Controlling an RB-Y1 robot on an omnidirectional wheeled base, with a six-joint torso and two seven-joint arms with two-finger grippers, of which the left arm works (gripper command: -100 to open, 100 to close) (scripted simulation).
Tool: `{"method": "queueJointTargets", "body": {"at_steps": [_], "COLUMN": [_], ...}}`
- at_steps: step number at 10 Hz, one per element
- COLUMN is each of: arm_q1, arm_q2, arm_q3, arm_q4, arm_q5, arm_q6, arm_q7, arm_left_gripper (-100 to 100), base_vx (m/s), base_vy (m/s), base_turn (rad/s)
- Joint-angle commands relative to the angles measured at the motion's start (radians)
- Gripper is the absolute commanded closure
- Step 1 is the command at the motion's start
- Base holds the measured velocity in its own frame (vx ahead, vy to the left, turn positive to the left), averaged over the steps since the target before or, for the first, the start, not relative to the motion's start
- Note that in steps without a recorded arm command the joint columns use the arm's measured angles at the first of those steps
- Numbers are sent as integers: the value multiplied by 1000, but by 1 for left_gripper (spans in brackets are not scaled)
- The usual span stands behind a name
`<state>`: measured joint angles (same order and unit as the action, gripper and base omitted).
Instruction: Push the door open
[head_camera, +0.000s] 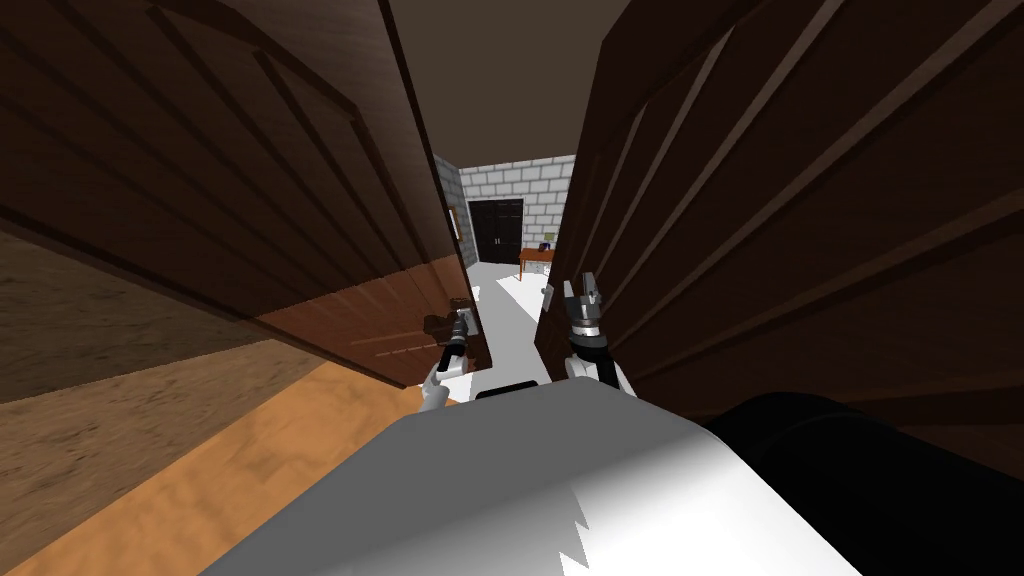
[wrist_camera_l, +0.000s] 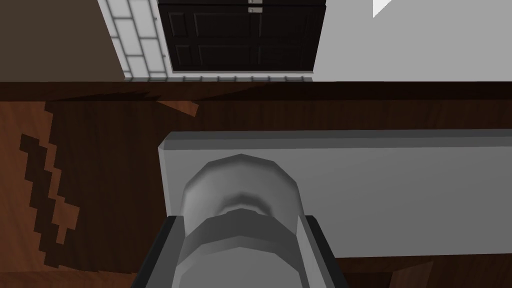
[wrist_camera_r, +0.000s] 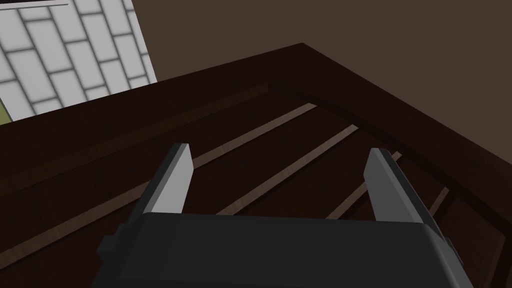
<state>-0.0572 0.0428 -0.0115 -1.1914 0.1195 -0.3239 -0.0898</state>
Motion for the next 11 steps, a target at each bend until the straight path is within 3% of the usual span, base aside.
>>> {"method": "queueJointTargets", "body": {"at_steps": [1,5,11], "arm_q1": [-29,-71,-150], "arm_q2": [8,15,19], "arm_q3": [7,8,11], "arm_q4": [24,80,186], "arm_q5": [40,105,228], "arm_q6": [-25,-60,-128], "arm_q7": [-37,-90,-192], "arm_left_gripper": [100,100,100], "base_vx": [124,110,90], "base_vy": [17,5,12], "base_turn": [36,19,44]}}
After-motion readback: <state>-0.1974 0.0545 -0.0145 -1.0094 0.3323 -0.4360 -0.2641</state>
